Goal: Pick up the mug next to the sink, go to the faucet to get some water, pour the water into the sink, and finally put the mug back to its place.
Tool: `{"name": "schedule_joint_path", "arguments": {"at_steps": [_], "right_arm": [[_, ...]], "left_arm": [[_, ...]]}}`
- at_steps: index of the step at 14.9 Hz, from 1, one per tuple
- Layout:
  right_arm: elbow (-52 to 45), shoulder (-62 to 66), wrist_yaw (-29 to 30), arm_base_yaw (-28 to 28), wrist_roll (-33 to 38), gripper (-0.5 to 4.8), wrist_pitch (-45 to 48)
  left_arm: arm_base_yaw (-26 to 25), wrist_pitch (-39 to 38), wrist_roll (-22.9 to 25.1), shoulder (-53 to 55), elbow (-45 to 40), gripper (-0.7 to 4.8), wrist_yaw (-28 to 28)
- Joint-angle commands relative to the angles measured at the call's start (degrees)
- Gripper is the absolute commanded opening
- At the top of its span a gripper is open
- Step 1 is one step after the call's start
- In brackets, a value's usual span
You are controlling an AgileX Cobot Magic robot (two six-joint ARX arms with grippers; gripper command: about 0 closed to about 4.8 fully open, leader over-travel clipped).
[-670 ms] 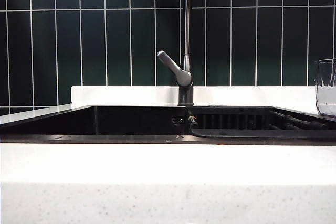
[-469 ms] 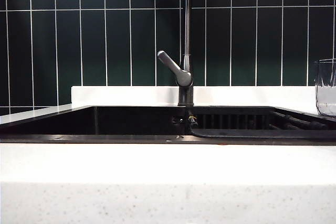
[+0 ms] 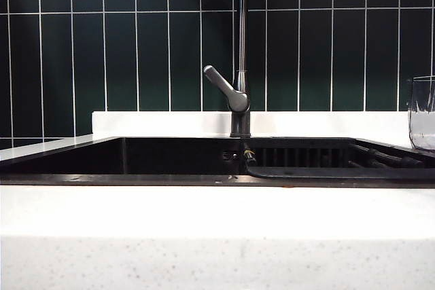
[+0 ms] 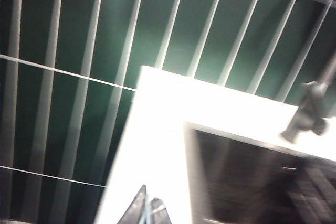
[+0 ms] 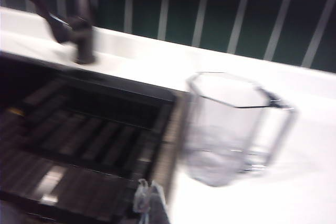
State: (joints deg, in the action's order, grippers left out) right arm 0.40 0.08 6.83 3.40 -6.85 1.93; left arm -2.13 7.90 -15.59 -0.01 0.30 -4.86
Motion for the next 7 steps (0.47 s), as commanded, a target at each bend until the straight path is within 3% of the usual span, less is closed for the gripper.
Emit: {"name": "schedule_joint_path", "arguments": {"at_steps": [1,5,7], "right_arm": [[0.8,0.1,2.1,0.0,6.7,-0.06,0.8],[5.6,0.1,-5.5,0.0,10.3,-0.06,0.1],[5.8,1.4,-6.9,-0.4,13.0,-0.06,1.0]], "left_arm": [[0.0,3.3,-3.3,0.0,0.3,0.00,-11.3],[0.0,6.6,-6.3,0.8,0.4,0.32,-14.3],[0.1,8.8,-8.8,3.6,1.1,0.95,-19.8]]}}
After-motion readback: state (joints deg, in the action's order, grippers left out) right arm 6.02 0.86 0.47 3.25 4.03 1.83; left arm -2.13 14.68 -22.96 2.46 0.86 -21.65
